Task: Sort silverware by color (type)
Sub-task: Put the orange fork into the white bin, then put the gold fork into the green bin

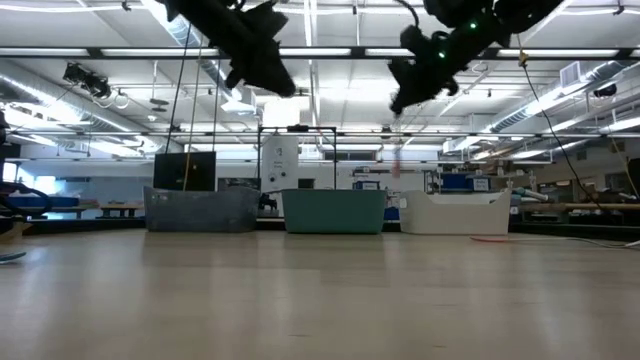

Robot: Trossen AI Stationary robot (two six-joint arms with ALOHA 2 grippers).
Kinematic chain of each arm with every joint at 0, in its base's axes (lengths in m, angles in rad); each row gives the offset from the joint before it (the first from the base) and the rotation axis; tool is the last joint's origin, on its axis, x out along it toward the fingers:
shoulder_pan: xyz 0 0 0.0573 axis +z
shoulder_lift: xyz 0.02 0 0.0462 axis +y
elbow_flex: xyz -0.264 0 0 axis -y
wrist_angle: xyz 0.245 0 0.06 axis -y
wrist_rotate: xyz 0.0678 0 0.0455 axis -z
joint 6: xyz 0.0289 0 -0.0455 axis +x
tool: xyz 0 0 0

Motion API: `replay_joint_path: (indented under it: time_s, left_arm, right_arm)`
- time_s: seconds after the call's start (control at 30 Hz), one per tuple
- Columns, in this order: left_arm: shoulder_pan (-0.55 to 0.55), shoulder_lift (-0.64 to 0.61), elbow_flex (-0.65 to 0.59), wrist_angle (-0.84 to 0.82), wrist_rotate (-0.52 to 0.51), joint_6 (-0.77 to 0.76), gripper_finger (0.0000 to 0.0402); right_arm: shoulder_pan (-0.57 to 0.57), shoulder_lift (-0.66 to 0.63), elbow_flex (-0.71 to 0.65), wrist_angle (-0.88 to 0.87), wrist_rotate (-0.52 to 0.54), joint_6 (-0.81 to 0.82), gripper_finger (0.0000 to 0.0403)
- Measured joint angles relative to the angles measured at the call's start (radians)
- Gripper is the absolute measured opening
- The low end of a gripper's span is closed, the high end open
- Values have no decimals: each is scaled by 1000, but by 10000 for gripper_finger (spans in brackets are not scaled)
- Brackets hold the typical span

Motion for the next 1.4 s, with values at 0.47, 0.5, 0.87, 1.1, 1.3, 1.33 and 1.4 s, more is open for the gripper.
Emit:
replay_joint_path:
  time_s: [0.47, 0.5, 0.87, 1.1, 1.3, 1.33, 1.4]
  left_arm:
    - [9, 3, -2, -218, -9, 24, 93]
    - [9, 3, -2, -225, -10, 24, 93]
    - [30, 3, -2, -472, -11, 24, 94]
    - [28, 3, -2, -674, -10, -112, 94]
    - [26, 3, -2, -867, 41, -307, 94]
    - [21, 3, -2, -906, 64, -334, 94]
    - [-5, 3, -2, -976, 81, -387, 94]
  right_arm:
    - [-282, 58, 0, -235, -15, -368, 6]
    - [-295, 74, 0, -258, -18, -382, 9]
    - [-342, 231, 0, -296, 18, -412, 76]
    - [-342, 218, 0, -272, 36, -454, 96]
    - [-340, 135, 0, -248, 119, -460, 95]
    - [-339, 116, 0, -246, 133, -458, 95]
    - [-332, 76, 0, -247, 154, -451, 96]
